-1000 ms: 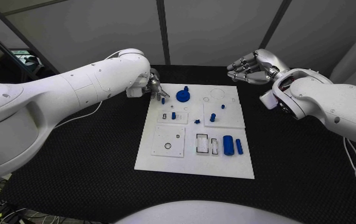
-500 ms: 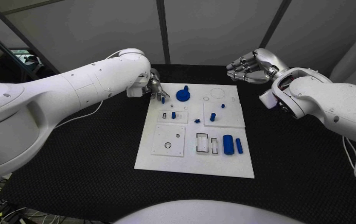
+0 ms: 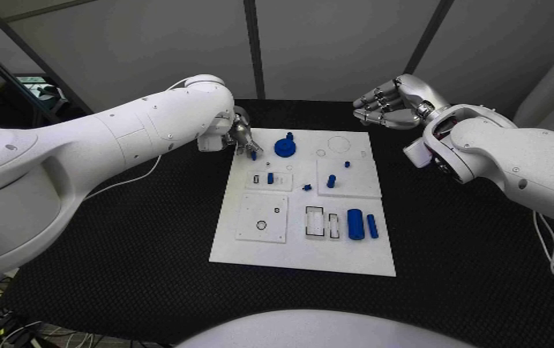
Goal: Assemble the parts on the task board
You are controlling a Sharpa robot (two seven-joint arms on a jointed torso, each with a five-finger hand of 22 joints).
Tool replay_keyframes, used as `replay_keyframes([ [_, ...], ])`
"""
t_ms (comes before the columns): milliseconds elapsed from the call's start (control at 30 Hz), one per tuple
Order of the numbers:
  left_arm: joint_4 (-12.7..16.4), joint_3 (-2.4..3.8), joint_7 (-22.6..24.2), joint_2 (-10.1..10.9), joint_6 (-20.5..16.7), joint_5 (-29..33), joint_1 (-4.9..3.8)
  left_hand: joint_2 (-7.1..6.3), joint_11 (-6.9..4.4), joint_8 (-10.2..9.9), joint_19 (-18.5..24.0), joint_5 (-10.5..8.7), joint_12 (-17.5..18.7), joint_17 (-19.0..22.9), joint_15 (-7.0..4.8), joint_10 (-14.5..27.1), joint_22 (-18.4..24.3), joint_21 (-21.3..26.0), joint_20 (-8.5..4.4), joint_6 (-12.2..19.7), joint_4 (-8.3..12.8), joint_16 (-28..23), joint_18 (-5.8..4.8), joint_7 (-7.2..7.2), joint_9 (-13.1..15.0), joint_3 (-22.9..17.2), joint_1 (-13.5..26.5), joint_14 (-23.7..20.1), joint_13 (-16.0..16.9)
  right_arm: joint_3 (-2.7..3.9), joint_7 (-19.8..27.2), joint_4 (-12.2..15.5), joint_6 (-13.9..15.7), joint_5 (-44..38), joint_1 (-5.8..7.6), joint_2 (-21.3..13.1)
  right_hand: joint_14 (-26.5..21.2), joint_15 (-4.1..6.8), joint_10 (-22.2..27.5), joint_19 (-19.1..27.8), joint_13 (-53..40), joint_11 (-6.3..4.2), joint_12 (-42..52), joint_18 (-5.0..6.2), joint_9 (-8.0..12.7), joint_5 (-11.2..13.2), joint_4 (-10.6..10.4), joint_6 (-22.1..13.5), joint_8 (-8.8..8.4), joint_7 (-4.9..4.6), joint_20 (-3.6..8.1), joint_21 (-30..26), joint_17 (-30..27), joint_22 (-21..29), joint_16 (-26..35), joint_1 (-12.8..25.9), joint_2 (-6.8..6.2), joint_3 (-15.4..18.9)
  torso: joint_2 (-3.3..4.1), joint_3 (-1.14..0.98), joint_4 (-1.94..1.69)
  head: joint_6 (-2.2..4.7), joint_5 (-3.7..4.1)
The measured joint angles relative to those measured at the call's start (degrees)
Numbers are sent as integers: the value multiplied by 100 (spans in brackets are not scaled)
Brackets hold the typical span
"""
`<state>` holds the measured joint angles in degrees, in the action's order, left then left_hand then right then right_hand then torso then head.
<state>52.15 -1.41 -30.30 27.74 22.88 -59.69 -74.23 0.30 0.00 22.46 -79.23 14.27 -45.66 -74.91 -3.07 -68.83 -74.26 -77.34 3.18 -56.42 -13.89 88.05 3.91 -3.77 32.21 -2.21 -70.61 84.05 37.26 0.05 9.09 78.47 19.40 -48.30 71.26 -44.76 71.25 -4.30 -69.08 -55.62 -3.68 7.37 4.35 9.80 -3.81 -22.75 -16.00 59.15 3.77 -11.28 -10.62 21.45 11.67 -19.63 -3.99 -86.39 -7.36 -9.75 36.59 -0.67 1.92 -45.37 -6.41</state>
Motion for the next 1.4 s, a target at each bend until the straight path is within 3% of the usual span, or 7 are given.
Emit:
replay_keyframes([
  [167, -3, 0, 0, 7, 8, 110, 1, 261, -19, 0, -21, -604, 0, 0, -41, -19, -34, 0, -21, -11, 235, 0, 0, 11, -48, -204, -383, 1, -59, 0, -3, -5, 0, 0, 0, 5, 0, 0, 0, -20, 0, 0, 0, 0, 0, 0, 21, 0, 0, 0, -20, 0, -7, 3, 0, 0, 0, -21, 0, -1, 0, -4, -3],
  [367, -4, 2, 16, 24, -14, 239, 0, 295, -35, -53, -41, -740, 119, 0, -41, 24, -58, 0, -41, 65, 610, 0, 0, -23, -123, -954, -779, 1, -181, 0, -8, -9, 0, 0, 0, 6, 0, 0, 0, -20, 0, 0, 0, 0, 0, -21, 5, 0, 0, 0, -21, 0, -7, 7, 0, 0, 0, -37, -2, -1, 0, -13, -3],
  [500, 31, 1, 35, 78, -63, 314, 0, 137, -26, -2, -41, -697, 162, 0, -41, 32, -68, 0, -41, 86, 343, 0, 0, -44, -102, -1490, -708, 1, -290, 0, -11, -13, 0, 0, 0, 6, 0, 0, 0, -20, 0, 0, 0, 0, 0, -20, 5, 0, 0, 0, -21, 0, -7, 8, 0, 0, 0, -38, -4, -1, 1, -13, -5],
  [633, 167, 0, 53, 207, -144, 417, 0, -187, -41, 153, -41, -638, 162, 0, -41, -25, -68, 0, -41, 86, 424, 0, -1, -44, -10, -2203, -378, 1, -347, 0, -14, -16, -2, 0, 0, -1, 0, 0, 0, -20, 0, 0, 0, 1, 0, -20, 5, 0, 0, 0, -21, -21, -6, 8, 0, 0, 0, -38, -9, -1, 2, -11, -14],
  [733, 344, -1, 60, 354, -224, 512, 2, -290, -48, 259, -41, -633, 162, 0, -41, -34, -67, 0, -41, 106, 507, 0, 0, -23, 55, -2548, -123, 1, -371, 0, -17, -20, -4, 0, 0, -5, 0, 0, 0, -20, 0, 0, 0, 0, 0, -20, 5, 0, 0, 0, -21, -21, -12, 8, 0, 0, 0, -38, -15, -1, 0, -11, -16],
  [1067, 1230, -15, 60, 930, -543, 848, 3, -476, -10, 488, -41, -421, -24, 0, -41, -118, -67, 0, -41, 127, 771, 0, 0, -3, 174, -3135, 328, 1, -274, 0, -24, -42, -15, 0, 0, -10, 0, 0, 0, -20, 0, 0, 0, 0, 0, -52, 25, 0, 0, 0, -21, -21, -12, 13, 0, 0, 0, -57, -50, -2, -42, -39, -44],
  [1400, 2195, -159, 65, 1478, -1043, 1052, 55, -603, -1, 640, -82, 13, -239, 0, -84, -226, -66, 0, -82, 92, 925, 27, 0, 30, 238, -3378, 607, 2, -66, 0, -30, -77, -30, 0, 0, -2, 0, 0, 0, -20, 0, 0, 0, 0, 0, -52, 25, 0, 0, 0, -21, -21, -18, 17, 0, 0, 0, -57, -91, -8, -71, -87, -78],
])
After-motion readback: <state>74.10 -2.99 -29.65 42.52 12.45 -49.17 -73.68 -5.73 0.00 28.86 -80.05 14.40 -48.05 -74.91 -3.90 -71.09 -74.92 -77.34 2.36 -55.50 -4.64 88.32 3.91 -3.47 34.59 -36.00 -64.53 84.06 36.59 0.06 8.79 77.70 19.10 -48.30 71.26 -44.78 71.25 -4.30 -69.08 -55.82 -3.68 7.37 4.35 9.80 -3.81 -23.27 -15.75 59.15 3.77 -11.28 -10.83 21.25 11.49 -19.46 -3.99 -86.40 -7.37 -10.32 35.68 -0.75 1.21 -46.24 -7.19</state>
